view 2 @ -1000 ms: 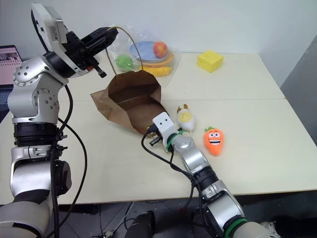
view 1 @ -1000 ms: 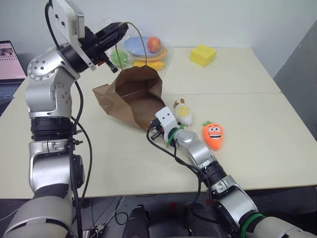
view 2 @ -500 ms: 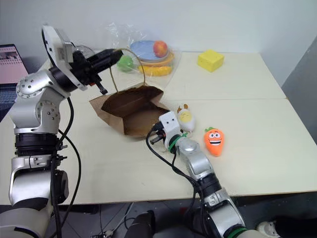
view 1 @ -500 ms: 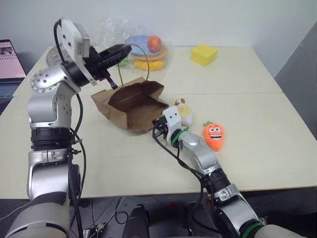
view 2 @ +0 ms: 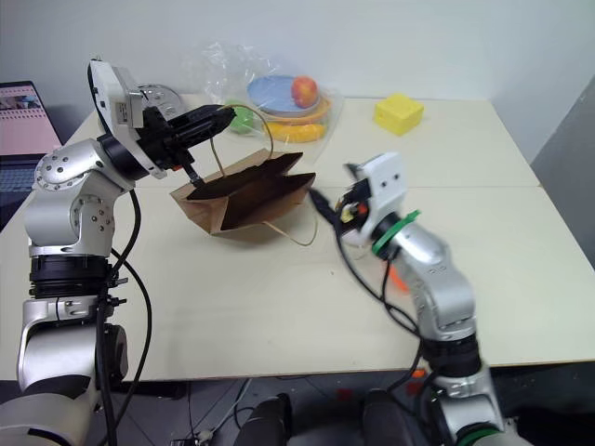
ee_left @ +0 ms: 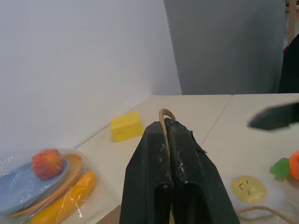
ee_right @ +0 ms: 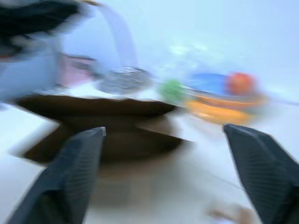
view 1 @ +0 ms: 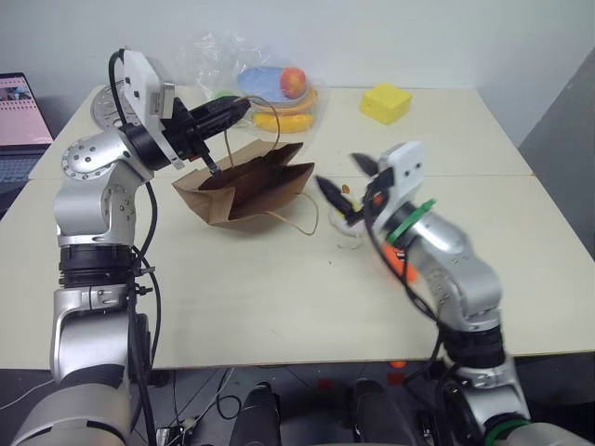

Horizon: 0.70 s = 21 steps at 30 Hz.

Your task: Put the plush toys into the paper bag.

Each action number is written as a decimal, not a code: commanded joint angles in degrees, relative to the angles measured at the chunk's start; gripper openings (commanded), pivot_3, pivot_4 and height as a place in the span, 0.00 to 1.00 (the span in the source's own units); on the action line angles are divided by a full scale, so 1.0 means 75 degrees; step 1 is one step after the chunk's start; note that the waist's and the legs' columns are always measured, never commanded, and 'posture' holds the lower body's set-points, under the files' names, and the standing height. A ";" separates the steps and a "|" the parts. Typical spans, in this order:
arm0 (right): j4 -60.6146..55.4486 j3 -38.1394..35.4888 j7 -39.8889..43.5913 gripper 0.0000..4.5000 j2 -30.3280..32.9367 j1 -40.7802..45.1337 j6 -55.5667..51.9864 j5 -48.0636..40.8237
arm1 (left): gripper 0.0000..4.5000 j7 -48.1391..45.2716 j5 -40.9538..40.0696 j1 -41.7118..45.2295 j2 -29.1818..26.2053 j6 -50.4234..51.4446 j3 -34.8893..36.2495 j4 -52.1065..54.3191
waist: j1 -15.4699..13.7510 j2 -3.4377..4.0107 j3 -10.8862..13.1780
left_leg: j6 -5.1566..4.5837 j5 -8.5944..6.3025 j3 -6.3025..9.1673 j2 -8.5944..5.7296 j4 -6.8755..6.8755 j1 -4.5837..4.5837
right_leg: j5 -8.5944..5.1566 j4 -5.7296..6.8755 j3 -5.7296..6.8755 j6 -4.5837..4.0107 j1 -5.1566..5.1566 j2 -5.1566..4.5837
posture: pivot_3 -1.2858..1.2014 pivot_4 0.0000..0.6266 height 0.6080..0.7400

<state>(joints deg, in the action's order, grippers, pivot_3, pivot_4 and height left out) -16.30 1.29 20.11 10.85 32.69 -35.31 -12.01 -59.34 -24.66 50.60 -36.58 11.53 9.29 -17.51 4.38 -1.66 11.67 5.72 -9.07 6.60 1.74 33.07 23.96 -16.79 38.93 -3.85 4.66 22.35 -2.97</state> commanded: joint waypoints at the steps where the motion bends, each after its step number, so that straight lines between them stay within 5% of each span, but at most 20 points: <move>1: 0.0693 0.0005 -0.0686 0.99 0.0086 0.0168 -0.0440 0.0515 | 0.00 -0.0037 -0.0076 0.0175 -0.0141 0.0048 0.0077 0.0308 | 0.0009 0.0000 0.0000 | 0.0000 0.0000 0.0000 0.0000 -0.0001 -0.0003 | 0.0000 0.0002 0.0000 -0.0001 0.0000 0.0000 | 0.52 0.24 1.00; 19: 0.1443 0.0372 -0.0750 0.99 -0.0416 -0.0169 -0.1473 0.0380 | 0.00 -0.0052 -0.0048 0.0133 -0.0302 0.0293 0.0077 0.0524 | 0.0050 0.0001 0.0001 | -0.0001 -0.0001 -0.0005 0.0000 -0.0010 0.0002 | -0.0001 -0.0001 -0.0006 -0.0001 0.0005 0.0000 | 0.52 0.24 1.00; 21: 0.1494 0.0502 -0.0639 0.91 -0.0339 -0.0257 -0.1473 0.0452 | 0.00 -0.0039 -0.0064 0.0107 -0.0315 0.0337 0.0068 0.0583 | 0.0049 0.0001 0.0001 | -0.0001 -0.0001 -0.0005 0.0000 -0.0010 0.0002 | -0.0001 -0.0001 -0.0006 -0.0001 0.0005 0.0000 | 0.52 0.24 1.00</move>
<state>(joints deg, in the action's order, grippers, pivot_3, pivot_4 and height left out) -2.85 4.28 14.54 7.90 30.82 -46.62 -8.36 -59.60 -24.66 50.79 -38.05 13.94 9.24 -15.64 4.74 -1.66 11.67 5.71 -9.07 6.56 1.74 33.00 23.97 -16.80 38.92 -3.89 4.65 22.38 -2.97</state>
